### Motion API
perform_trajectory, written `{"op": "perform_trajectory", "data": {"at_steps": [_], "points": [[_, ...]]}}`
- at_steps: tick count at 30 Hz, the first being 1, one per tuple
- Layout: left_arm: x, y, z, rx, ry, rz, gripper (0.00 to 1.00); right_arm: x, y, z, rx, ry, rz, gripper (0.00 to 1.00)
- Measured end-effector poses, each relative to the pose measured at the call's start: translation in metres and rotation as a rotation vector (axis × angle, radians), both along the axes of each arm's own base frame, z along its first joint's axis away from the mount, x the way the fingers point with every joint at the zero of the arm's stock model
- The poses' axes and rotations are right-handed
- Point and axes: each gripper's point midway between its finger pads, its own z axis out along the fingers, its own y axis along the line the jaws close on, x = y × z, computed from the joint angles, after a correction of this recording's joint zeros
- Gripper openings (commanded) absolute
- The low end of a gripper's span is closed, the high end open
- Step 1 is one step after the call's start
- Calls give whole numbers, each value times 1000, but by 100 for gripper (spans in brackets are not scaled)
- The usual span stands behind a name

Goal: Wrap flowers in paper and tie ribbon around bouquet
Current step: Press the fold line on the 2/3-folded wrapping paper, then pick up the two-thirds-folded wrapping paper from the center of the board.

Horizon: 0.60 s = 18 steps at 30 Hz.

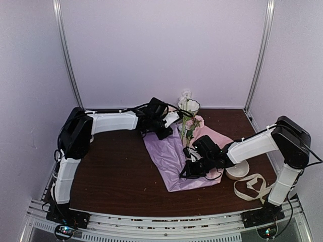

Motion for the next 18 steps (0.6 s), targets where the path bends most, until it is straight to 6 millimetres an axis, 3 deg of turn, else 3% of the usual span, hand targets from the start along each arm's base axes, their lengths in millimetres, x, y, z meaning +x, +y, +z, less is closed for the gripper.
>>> {"op": "perform_trajectory", "data": {"at_steps": [4,9,13,15,18], "points": [[-2,3,-45,64,67,9,37,-3,-1,3,-18,-2,8,17],[-1,0,-41,51,73,14,35,-4,-4,25,-28,-26,15,37],[0,0,-42,48,78,15,35,10,-10,73,-15,-126,-4,59],[-1,-1,-43,48,81,14,35,24,-26,97,-21,-187,-58,63],[-2,-2,-42,43,85,8,34,54,-78,124,-55,-262,-225,67]]}}
